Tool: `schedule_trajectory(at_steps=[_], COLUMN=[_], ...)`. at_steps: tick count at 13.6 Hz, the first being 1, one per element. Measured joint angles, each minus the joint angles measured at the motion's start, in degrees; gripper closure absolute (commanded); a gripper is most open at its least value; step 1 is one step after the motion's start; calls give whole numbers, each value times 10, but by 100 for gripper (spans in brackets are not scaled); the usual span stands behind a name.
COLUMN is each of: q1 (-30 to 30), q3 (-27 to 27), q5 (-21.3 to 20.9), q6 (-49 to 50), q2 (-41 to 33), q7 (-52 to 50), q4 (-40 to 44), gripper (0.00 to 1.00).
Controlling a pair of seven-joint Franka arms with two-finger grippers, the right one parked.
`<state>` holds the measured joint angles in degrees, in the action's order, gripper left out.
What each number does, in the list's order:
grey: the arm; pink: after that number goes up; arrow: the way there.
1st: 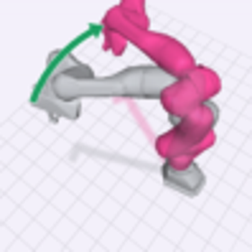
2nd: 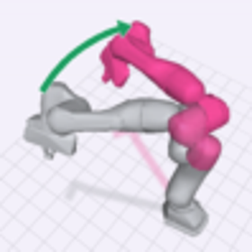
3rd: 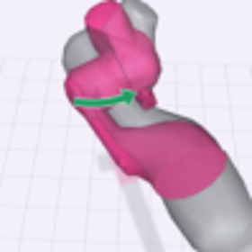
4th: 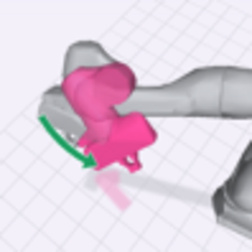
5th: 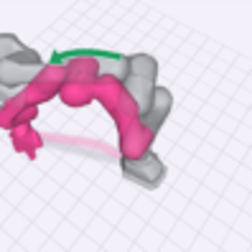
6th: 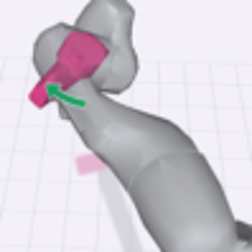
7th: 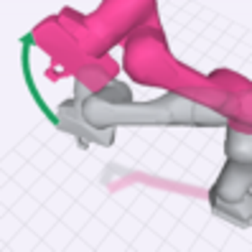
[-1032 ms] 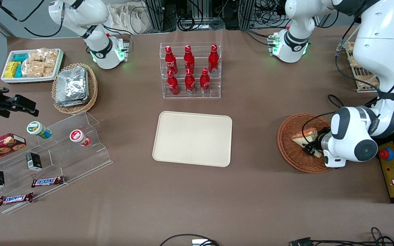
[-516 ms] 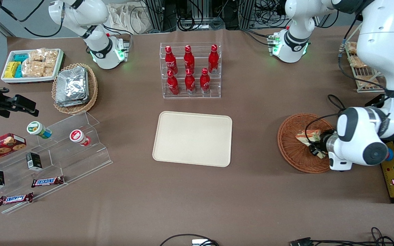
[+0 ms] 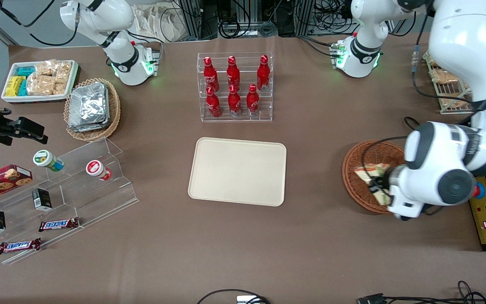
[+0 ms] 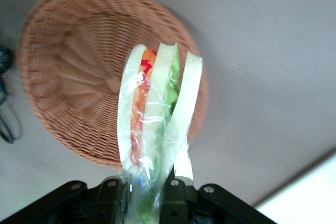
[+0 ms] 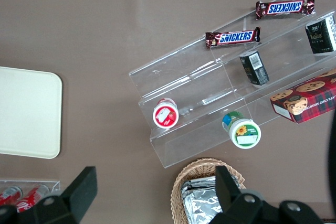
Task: Place sandwich from basket to tray
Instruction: 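Lift the sandwich and carry it toward the cream tray, then lower the sandwich onto the tray and open the left gripper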
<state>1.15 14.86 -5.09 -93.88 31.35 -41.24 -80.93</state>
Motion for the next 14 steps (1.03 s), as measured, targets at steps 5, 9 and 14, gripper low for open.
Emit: schedule_trajectory(at_steps=[5,9,14], q1=[116,190,197], q3=[15,16,16], q5=[2,1,1], q6=[-40,-127,-171], q2=[17,66,112], q7=[0,35,110], q4=[6,5,5], gripper=[100,100,100])
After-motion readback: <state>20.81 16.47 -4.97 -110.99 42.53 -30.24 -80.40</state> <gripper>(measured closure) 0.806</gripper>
